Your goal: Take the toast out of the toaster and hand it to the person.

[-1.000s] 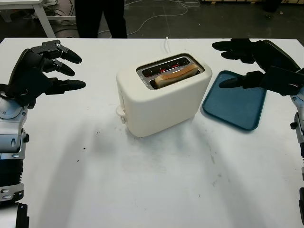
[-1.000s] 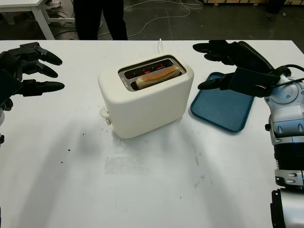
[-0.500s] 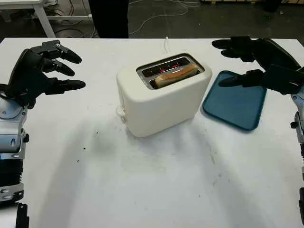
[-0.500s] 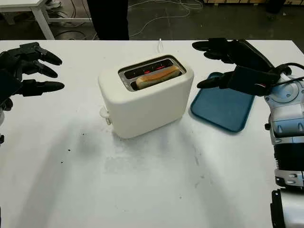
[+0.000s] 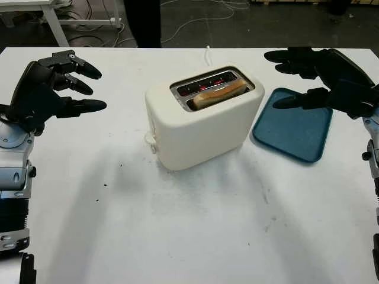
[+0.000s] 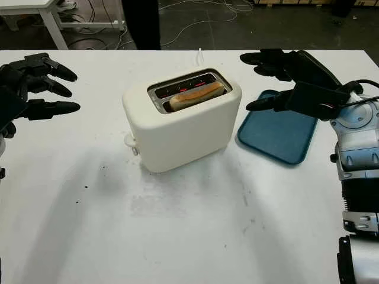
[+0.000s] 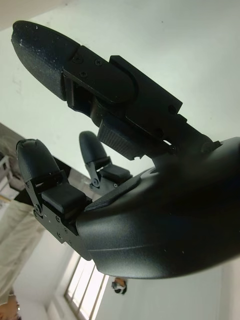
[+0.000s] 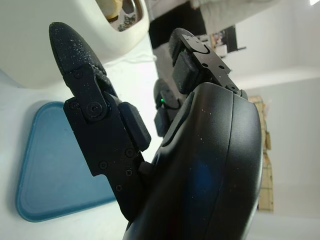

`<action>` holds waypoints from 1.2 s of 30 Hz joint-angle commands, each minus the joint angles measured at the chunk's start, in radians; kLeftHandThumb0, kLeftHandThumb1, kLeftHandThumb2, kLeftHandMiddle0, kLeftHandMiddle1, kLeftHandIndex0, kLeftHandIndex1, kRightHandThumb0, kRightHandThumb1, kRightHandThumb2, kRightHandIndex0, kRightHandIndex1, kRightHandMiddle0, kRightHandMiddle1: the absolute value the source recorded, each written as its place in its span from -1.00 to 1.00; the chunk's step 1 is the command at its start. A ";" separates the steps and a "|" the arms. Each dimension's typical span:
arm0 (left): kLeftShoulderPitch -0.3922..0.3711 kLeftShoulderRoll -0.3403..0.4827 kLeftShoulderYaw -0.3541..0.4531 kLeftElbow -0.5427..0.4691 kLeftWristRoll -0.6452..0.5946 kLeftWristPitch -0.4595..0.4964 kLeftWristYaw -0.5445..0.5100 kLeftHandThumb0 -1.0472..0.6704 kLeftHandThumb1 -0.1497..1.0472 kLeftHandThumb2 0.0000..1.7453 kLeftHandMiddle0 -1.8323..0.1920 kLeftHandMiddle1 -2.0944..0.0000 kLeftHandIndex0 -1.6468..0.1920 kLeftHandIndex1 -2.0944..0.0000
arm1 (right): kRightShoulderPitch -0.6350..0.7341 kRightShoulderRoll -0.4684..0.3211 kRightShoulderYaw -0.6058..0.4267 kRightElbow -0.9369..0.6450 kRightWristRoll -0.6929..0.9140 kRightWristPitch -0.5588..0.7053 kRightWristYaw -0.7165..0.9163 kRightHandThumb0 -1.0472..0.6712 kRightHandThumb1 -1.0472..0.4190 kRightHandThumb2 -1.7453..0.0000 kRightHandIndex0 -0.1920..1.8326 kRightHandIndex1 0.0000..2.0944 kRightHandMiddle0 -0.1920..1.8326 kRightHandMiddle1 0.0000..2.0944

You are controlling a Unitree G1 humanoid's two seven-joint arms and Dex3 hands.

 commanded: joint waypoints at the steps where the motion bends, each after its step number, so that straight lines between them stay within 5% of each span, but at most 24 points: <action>1: -0.008 0.001 0.009 -0.002 -0.011 -0.007 0.002 -1.00 0.25 -0.99 0.25 -0.10 0.17 0.00 | -0.005 -0.007 -0.001 0.003 -0.001 -0.013 -0.004 -0.69 -0.61 1.00 -0.36 -0.95 -0.37 -1.00; 36: -0.006 0.003 0.005 -0.002 -0.002 -0.015 0.004 -1.00 0.27 -1.00 0.25 -0.11 0.18 -0.01 | -0.003 -0.011 0.003 0.010 -0.031 -0.038 -0.014 -0.68 -0.61 0.99 -0.33 -0.95 -0.36 -0.99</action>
